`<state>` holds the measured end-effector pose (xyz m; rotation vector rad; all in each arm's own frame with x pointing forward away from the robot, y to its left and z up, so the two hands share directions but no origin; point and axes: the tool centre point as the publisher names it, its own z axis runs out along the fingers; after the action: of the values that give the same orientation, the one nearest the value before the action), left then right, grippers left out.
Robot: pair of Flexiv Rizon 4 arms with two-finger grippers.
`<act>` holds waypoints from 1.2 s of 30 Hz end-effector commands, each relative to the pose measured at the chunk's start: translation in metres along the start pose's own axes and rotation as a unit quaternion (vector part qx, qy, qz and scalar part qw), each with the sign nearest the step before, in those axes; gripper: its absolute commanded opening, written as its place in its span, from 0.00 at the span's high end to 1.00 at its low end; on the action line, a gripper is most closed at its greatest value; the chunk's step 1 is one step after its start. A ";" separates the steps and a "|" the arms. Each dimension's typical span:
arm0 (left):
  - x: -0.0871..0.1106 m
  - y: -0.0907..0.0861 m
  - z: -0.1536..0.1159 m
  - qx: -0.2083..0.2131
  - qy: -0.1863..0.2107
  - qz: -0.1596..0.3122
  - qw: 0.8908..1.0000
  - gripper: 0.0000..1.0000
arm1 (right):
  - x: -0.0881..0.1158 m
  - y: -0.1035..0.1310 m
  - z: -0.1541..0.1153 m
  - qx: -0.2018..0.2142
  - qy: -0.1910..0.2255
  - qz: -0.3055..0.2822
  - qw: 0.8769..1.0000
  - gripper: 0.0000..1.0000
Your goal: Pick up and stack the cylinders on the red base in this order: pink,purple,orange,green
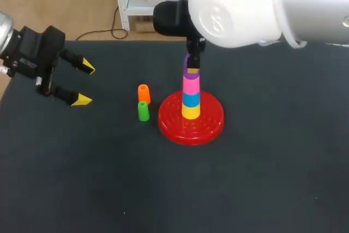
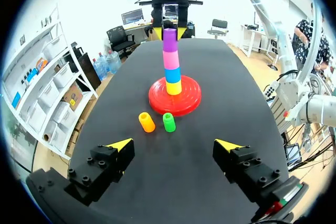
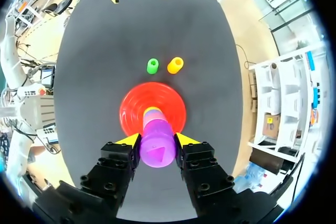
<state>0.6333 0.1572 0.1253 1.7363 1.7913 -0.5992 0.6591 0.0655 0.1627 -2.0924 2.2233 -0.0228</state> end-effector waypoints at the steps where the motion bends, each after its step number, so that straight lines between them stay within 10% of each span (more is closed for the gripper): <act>1: 0.001 0.000 0.000 -0.001 0.000 0.000 1.000 0.00 | 0.001 -0.001 0.011 -0.003 0.002 0.002 1.000 1.00; 22: 0.001 0.000 0.000 -0.001 0.000 0.000 1.000 0.00 | -0.002 -0.004 0.012 -0.008 -0.005 0.015 1.000 1.00; 25: 0.001 0.000 0.000 -0.001 0.000 0.000 1.000 0.00 | -0.005 0.001 0.006 -0.005 -0.017 0.009 1.000 0.00; 36: 0.001 0.000 0.000 -0.001 0.000 0.000 1.000 0.00 | -0.014 -0.005 -0.028 0.036 -0.040 -0.009 0.999 0.00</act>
<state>0.6333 0.1572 0.1253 1.7363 1.7913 -0.5992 0.6695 0.0814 0.1841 -2.0484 2.1440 -0.0058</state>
